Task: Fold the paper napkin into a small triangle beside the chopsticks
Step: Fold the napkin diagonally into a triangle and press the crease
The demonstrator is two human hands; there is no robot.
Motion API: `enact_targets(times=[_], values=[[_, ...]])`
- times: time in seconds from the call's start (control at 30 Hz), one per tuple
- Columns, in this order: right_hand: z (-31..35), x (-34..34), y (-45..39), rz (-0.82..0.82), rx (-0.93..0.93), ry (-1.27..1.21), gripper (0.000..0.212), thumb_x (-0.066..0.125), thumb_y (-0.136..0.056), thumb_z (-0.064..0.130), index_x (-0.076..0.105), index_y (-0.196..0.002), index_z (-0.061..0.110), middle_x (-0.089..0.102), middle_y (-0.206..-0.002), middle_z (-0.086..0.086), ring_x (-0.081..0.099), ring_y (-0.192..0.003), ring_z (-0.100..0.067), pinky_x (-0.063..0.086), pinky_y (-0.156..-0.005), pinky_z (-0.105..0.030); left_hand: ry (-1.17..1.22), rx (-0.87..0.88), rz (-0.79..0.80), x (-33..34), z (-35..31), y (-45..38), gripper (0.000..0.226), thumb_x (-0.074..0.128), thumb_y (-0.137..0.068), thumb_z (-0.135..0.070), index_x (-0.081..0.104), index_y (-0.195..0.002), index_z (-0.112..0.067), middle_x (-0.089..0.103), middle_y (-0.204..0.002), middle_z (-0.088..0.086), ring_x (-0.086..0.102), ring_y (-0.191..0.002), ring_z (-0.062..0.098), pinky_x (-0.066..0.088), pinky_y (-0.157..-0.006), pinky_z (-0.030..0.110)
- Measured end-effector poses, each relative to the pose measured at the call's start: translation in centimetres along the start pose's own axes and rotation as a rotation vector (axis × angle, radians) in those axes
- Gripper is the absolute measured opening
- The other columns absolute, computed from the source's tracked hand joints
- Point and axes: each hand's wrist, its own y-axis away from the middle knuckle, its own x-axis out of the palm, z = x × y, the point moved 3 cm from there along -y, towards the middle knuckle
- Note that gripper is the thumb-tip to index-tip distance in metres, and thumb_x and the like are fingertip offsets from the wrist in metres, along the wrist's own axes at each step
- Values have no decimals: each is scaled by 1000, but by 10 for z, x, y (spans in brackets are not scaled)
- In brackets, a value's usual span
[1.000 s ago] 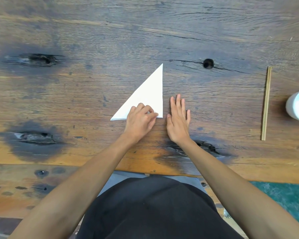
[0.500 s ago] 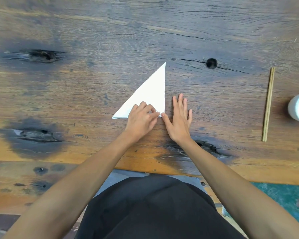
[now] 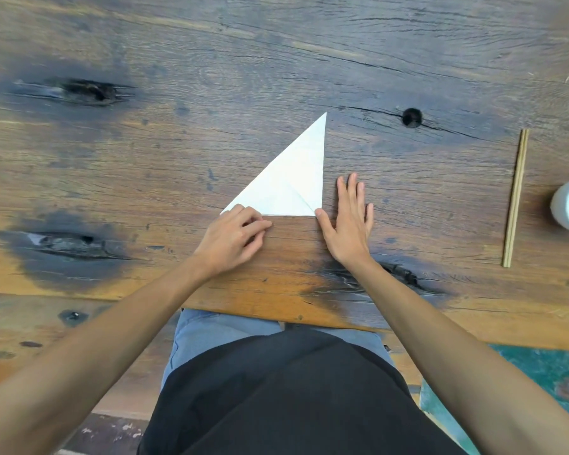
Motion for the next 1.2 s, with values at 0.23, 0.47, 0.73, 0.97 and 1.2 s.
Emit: enact_targets(times=[0.23, 0.47, 0.73, 0.97, 1.2], values=[[4, -1, 1, -14, 11, 44, 74, 44, -106, 47, 5, -166, 26, -10, -173, 4, -12, -159, -15, -6, -127, -51, 138, -459, -138, 13, -55, -25, 47, 54, -98, -21, 52, -144, -9, 52, -148, 12, 47, -135, 32, 42, -110, 48], [4, -2, 2, -26, -4, 24, 74, 40, -107, 51, 1, -166, 26, -12, -173, 6, -14, -158, -12, -10, -127, -47, 275, -930, -139, 59, -102, -65, 85, 41, -101, -47, 0, -161, -2, -12, -169, 20, -13, -157, 36, -2, -127, 50], [4, 2, 1, -72, -8, 88, 75, 40, -107, 51, 2, -166, 23, -8, -174, 3, -12, -159, -13, -7, -126, -47, 193, -1088, -135, 68, -73, -46, 112, 40, -91, -73, -9, -158, 2, -16, -166, 25, -17, -155, 38, -3, -128, 51], [5, 0, 2, -65, -13, 71, 76, 43, -106, 50, 3, -166, 25, -8, -174, 3, -16, -155, -7, -9, -125, -46, 163, -1116, -133, 66, -70, -43, 129, 40, -79, -86, -9, -158, 4, -14, -166, 27, -15, -156, 39, -3, -128, 52], [26, -11, 2, -33, 122, -22, 75, 53, -102, 38, 14, -164, 19, -5, -174, 0, -8, -160, -16, -2, -127, -56, 125, -1148, -155, 70, -71, -45, 137, 40, -72, -92, -4, -158, 5, -9, -166, 29, -10, -156, 41, 1, -127, 53]])
